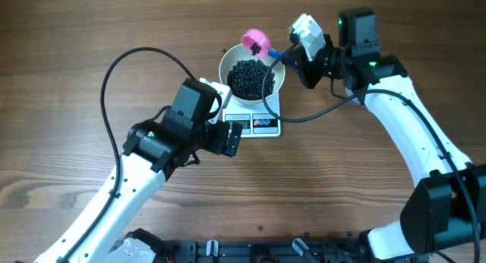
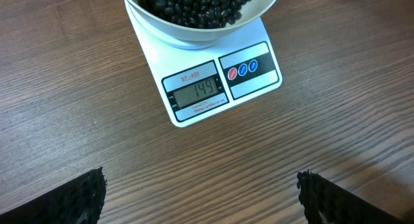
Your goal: Scoop item into bowl and weigh 150g on scale
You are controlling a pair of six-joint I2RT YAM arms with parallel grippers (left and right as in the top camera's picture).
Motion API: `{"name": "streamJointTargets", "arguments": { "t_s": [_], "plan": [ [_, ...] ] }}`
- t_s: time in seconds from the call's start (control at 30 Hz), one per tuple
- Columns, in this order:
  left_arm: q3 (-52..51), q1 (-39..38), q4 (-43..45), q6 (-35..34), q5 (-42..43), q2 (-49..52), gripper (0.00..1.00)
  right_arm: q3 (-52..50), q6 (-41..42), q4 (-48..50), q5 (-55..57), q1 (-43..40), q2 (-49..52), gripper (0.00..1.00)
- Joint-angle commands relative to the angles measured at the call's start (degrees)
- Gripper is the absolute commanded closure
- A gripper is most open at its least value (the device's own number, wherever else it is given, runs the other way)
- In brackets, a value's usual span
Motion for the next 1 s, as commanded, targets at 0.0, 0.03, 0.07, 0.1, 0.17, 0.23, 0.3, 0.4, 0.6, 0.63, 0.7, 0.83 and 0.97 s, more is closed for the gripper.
{"name": "streamJointTargets", "arguments": {
  "t_s": [0.0,0.03,0.07,0.1,0.17,0.23,0.3,0.4,0.6,0.63,0.7,0.83,0.97],
  "plan": [
    [1.1,0.2,0.0,1.3,0.5,-0.4,0.0,0.3,1.4,0.2,1.0,0.1,-1.6,0.96],
    [1.1,0.2,0.0,1.3,0.5,-0.4,0.0,0.3,1.4,0.1,0.0,0.1,-1.6,0.96],
    [1.1,0.2,0.0,1.3,0.5,-0.4,0.0,0.3,1.3,-0.3,-2.0,0.3,-1.6,0.96],
    [1.1,0.2,0.0,1.3,0.5,-0.4,0.0,0.3,1.1,-0.6,-2.2,0.4,-1.6,0.96],
    [1.1,0.2,0.0,1.3,0.5,-0.4,0.0,0.3,1.1,-0.7,0.0,0.4,-1.6,0.96],
    [1.1,0.2,0.0,1.3,0.5,-0.4,0.0,0.3,1.4,-0.6,0.8,0.4,-1.6,0.96],
    [1.1,0.2,0.0,1.3,0.5,-0.4,0.0,0.3,1.3,-1.0,-2.0,0.5,-1.6,0.96],
    [1.1,0.2,0.0,1.3,0.5,-0.4,0.0,0.3,1.2,-1.0,-0.4,0.7,-1.6,0.96],
    [1.1,0.2,0.0,1.3,0.5,-0.4,0.0,0.3,2.0,-0.8,0.7,0.7,-1.6,0.96],
    [1.1,0.2,0.0,1.3,0.5,-0.4,0.0,0.3,2.9,-0.7,0.8,0.7,-1.6,0.96],
    [1.1,0.2,0.0,1.3,0.5,-0.4,0.0,0.3,3.7,-0.8,0.7,0.7,-1.6,0.96],
    [1.1,0.2,0.0,1.3,0.5,-0.4,0.0,0.3,4.8,-0.8,0.5,0.7,-1.6,0.96],
    [1.1,0.2,0.0,1.3,0.5,-0.4,0.0,0.3,4.8,-0.8,0.5,0.7,-1.6,0.96]
  ]
}}
